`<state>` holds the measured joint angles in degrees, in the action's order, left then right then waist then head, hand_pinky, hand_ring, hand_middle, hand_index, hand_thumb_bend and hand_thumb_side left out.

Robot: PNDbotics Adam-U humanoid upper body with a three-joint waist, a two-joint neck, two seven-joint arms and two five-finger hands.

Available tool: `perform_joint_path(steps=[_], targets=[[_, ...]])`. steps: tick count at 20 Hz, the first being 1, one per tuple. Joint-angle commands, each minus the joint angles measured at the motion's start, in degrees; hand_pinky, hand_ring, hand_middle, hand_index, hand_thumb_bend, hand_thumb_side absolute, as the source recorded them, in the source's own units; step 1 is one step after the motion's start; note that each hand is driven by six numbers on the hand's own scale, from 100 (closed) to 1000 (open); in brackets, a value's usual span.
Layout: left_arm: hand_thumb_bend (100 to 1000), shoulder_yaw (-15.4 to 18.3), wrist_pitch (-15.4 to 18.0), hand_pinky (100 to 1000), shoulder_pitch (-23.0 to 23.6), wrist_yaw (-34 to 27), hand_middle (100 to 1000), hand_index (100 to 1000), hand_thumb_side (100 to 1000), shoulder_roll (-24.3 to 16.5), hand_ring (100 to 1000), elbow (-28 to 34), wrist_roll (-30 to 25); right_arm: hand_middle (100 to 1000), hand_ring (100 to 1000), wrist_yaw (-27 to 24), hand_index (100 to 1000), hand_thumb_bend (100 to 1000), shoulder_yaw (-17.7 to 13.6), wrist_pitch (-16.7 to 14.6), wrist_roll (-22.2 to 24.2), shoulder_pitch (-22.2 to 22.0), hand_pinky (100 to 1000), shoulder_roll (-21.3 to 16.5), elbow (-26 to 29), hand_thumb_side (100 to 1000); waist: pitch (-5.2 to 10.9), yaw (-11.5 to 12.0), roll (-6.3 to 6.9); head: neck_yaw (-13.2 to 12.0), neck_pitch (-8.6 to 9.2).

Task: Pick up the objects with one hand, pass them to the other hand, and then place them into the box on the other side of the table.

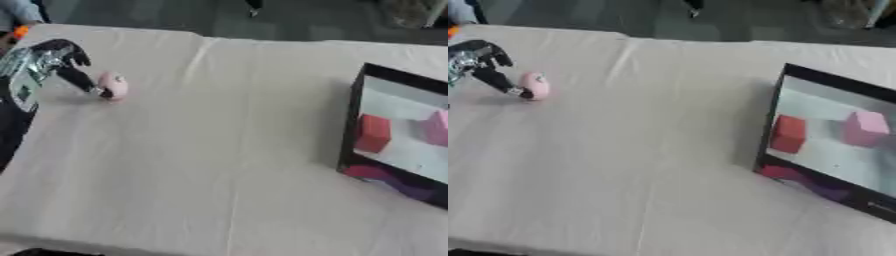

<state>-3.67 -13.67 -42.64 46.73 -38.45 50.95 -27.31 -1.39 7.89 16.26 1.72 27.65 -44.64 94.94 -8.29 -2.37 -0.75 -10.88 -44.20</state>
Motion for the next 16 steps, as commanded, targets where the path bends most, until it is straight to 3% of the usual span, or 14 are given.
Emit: perform_joint_path(steps=[1, 2, 6, 8, 12, 16], targets=[[655, 1.11, -0.03, 769, -1.41, -1.66, 719, 727, 332, -0.57, 757, -1.01, 0.00, 804, 1000, 0.44, 1000, 100, -0.42, -0.08, 0.22, 0.55, 1000, -1.03, 0.15, 369, 0.82, -0.07, 0.41, -0.18, 0.26], [650, 1.15, 0.10, 769, -1.41, -2.57, 719, 726, 332, -0.40, 757, -1.28, 0.06, 804, 1000, 0.50, 1000, 100, -0.38, -0.08, 0.26, 0.55, 1000, -0.97, 0.11, 369, 0.81, -0.08, 0.41, -0.19, 0.31], [494, 0.57, 0.93, 769, -1.31, -4.98, 709, 688, 238, 0.08, 756, -1.65, -0.28, 799, 1000, 0.67, 1000, 100, -0.20, -0.14, 0.51, 0.54, 1000, -0.78, -0.02, 372, 0.77, -0.14, 0.43, -0.14, 0.39], [469, 0.08, 1.34, 769, -1.28, -5.09, 711, 676, 232, 0.10, 759, -1.66, -1.27, 798, 1000, 0.77, 1000, 100, -0.19, -0.15, 0.60, 0.47, 1000, -0.71, -0.14, 377, 0.78, -0.13, 0.47, -0.13, 0.34], [377, -0.24, 1.66, 768, -1.30, -3.76, 706, 628, 133, 0.21, 759, -1.90, -3.72, 793, 1000, 0.77, 1000, 100, -0.21, -0.19, 0.69, 0.40, 1000, -0.58, -0.31, 379, 0.83, -0.10, 0.44, -0.31, 0.27], [328, -0.20, 2.16, 762, -1.10, -3.94, 680, 553, 110, 0.25, 750, -1.13, -4.13, 791, 1000, 0.78, 1000, 100, -0.21, -0.26, 0.78, 0.38, 1000, -0.62, -0.36, 376, 0.88, 0.00, 0.39, -0.25, 0.25]])
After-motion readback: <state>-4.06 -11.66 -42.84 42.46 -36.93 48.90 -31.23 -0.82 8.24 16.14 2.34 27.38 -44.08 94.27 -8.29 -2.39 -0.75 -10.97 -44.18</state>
